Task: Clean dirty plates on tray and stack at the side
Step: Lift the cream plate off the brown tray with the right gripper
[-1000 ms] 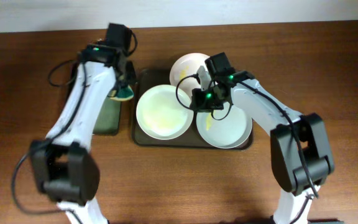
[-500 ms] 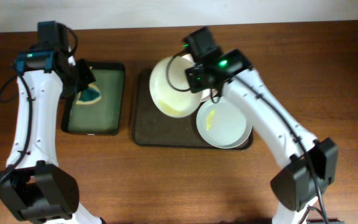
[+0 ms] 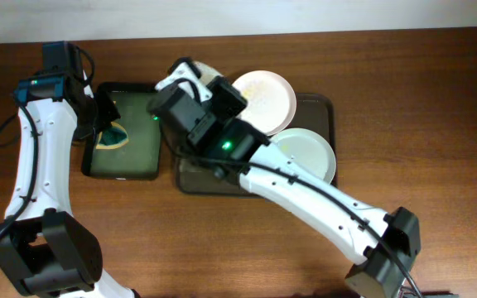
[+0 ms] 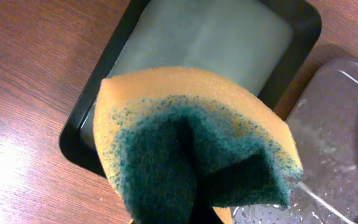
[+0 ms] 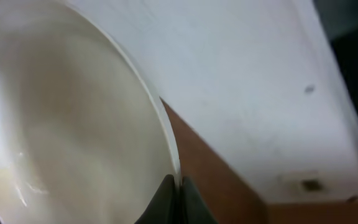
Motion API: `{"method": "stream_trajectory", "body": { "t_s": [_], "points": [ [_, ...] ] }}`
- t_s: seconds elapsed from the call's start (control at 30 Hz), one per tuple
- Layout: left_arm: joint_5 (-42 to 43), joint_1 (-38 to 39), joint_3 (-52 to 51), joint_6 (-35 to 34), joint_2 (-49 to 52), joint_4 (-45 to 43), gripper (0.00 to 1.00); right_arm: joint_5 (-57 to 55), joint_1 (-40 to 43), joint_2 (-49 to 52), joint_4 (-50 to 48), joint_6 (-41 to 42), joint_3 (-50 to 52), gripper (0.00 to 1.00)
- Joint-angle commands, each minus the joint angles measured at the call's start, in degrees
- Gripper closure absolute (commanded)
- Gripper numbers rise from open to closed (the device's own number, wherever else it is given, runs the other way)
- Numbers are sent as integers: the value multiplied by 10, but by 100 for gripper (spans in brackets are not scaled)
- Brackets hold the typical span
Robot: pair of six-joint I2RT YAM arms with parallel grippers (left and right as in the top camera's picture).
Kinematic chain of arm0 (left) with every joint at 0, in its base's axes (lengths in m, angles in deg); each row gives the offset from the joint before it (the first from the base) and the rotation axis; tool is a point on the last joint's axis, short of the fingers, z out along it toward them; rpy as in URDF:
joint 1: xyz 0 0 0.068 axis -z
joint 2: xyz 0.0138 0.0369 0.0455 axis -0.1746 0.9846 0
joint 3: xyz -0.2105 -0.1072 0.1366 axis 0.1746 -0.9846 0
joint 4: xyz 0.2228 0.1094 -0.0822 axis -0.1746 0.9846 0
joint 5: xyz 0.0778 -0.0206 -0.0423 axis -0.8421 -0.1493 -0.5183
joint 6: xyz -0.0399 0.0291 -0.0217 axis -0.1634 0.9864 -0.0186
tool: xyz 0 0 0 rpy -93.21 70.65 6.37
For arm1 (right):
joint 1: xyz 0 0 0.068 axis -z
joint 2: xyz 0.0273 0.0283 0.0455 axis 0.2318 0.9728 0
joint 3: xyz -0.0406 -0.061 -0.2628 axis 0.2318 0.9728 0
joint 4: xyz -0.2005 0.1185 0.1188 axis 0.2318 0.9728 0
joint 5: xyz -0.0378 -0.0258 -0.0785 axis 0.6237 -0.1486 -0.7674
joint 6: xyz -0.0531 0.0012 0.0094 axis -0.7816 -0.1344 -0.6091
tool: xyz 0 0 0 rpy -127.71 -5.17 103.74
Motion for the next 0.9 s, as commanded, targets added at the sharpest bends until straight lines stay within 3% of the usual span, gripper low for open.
{"method": "stream_trajectory", "body": {
  "t_s": [0.0, 0.2, 0.4, 0.47, 0.53, 0.57, 0.67, 0.7, 0.77, 0.8, 0.87],
  "points": [
    [7, -2, -1, 9, 2, -2, 100, -34, -15, -17, -9, -72, -13, 96],
    [7, -2, -1, 9, 2, -1, 100, -42, -12, -14, -7, -61, -12, 96],
    [7, -2, -1, 9, 2, -1, 100, -21, 45, -3, 12, 75, -3, 96],
    [7, -2, -2, 9, 2, -1, 100, 87, 78, 5, 35, 119, 7, 96],
    [7, -2, -2, 9, 2, -1, 100, 268, 116, 14, 80, 65, 21, 96],
    [7, -2, -2, 9, 2, -1, 100, 275, 130, 16, 94, 77, 24, 96],
    [7, -2, -2, 9, 2, -2, 100, 278, 173, 15, 114, 252, 23, 96],
    [7, -2, -2, 9, 2, -2, 100, 342, 189, 13, 114, 258, 23, 96],
    [6, -2, -2, 10, 2, -2, 100, 468, 214, 13, 117, 183, 23, 96],
    [6, -2, -2, 10, 2, -2, 100, 484, 231, 13, 121, 186, 23, 96],
    [6, -2, -2, 10, 2, -1, 100, 485, 269, 13, 121, 276, 23, 96]
  ]
}}
